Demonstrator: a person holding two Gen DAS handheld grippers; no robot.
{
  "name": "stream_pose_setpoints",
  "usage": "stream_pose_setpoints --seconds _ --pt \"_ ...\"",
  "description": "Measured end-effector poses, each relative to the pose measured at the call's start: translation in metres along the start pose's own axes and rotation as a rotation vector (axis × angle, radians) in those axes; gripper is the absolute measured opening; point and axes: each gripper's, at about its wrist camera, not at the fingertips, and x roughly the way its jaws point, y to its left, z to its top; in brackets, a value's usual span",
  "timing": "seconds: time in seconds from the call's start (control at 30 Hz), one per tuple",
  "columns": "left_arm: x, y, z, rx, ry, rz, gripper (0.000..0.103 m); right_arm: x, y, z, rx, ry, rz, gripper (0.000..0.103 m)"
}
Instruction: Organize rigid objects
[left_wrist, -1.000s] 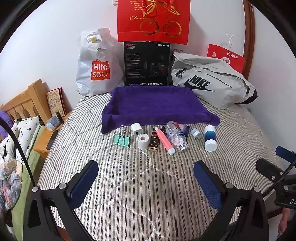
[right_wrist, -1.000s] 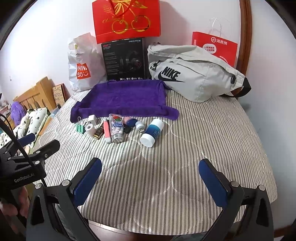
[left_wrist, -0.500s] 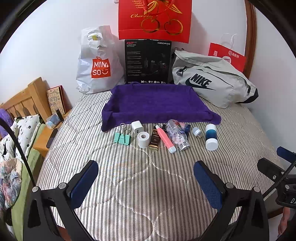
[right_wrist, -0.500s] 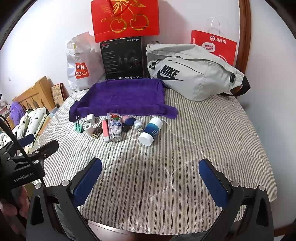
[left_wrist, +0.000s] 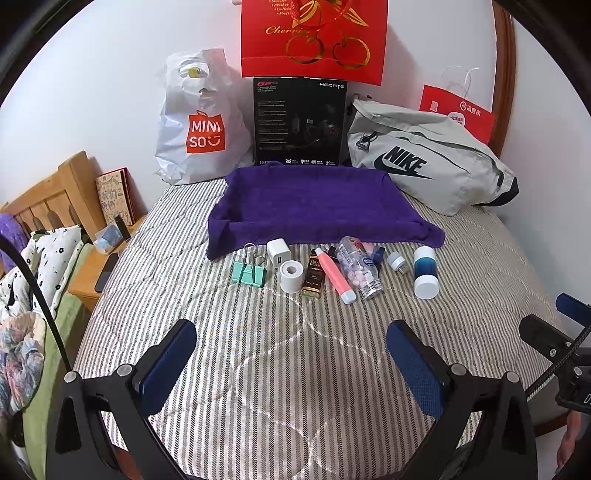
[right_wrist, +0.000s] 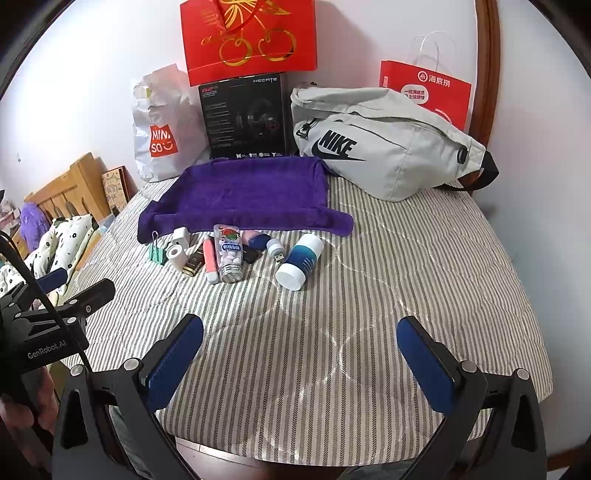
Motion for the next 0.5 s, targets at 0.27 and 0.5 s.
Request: stream_pose_setpoints --seconds 0.27,0.5 --pt "-0.0025 0.0004 0.0012 0.001 0.006 0.002 0.103 0.0003 0.0002 -0.0003 -0.005 0.004 0.001 0.103" --pt "-0.0034 0.0000 0.0013 0.002 0.006 0.002 0.103 0.0002 0.0013 0.0001 -0.009 -0.001 0.001 0.103"
